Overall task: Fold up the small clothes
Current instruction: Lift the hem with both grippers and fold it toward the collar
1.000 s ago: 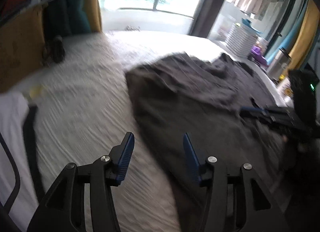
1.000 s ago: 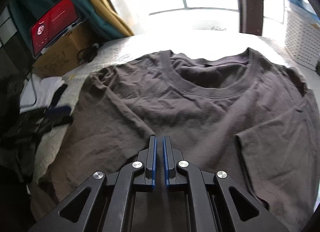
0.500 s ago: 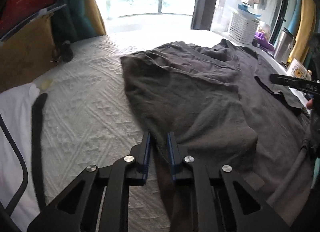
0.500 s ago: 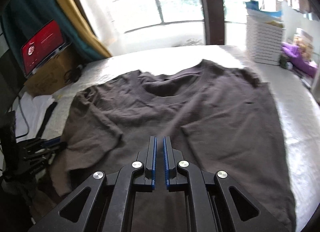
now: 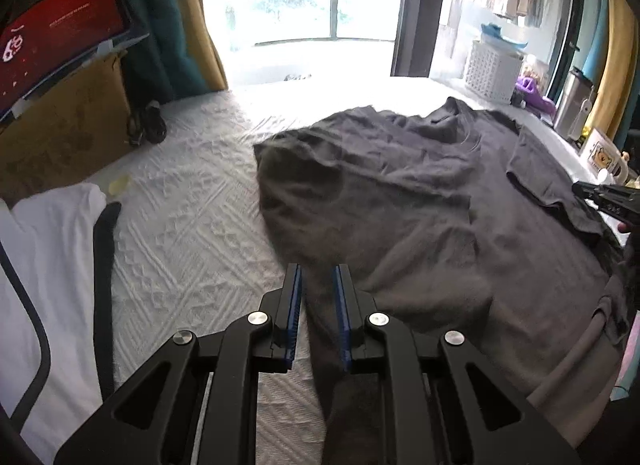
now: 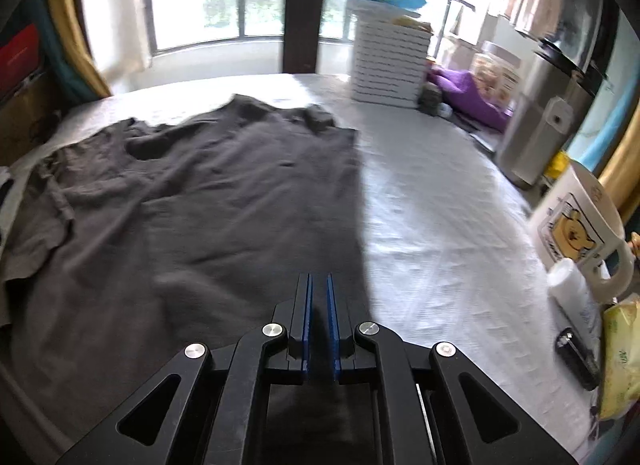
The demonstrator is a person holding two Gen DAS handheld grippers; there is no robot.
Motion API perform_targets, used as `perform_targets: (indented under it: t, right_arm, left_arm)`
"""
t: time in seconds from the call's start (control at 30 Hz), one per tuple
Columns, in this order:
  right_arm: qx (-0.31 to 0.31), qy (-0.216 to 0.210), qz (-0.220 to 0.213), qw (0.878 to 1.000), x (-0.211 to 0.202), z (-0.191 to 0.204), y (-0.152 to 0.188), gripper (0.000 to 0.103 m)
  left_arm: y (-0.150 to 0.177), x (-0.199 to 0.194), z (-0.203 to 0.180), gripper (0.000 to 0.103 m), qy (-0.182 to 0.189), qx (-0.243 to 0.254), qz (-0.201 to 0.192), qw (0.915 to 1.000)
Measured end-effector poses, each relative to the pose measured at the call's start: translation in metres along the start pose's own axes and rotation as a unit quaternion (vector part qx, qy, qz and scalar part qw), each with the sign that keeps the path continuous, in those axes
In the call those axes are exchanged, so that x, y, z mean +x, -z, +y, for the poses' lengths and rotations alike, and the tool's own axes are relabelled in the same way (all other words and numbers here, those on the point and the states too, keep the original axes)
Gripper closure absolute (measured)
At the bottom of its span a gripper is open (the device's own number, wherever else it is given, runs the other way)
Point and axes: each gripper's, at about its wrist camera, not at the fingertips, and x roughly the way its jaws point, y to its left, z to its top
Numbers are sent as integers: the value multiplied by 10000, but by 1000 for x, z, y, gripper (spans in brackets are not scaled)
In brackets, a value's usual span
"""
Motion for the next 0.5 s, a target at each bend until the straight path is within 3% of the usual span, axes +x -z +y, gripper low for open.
perform_targets:
  t: [0.1,0.17,0.2,0.23,0.33,0.5]
  right_arm:
    - [8,-56,122,9999,9,-13,-1,90]
    - [-67,-142,188,9997,15,-16,-3,65]
    - [-87,-88,162,9998,16,-18,-4,26]
    - [-63,-80,196,9998,19,-21,-6,0]
    - [13,-262,378,9989,29,-27,-5,0]
    - [221,-309,267,9989,27,-33,-4,0]
  left_arm:
    - [-2,3,-8,85,48,85,33,9999]
    - [0,12,-13,85,-17,151,183,9997]
    - [1,16,-13,85,-35,154,263,9995]
    - [3,22,-13,85,-59,134,379,9992]
    - [4,25,-13,85,-67,144,418,9990]
    - [4,25,-9,85,10,69,422,9991]
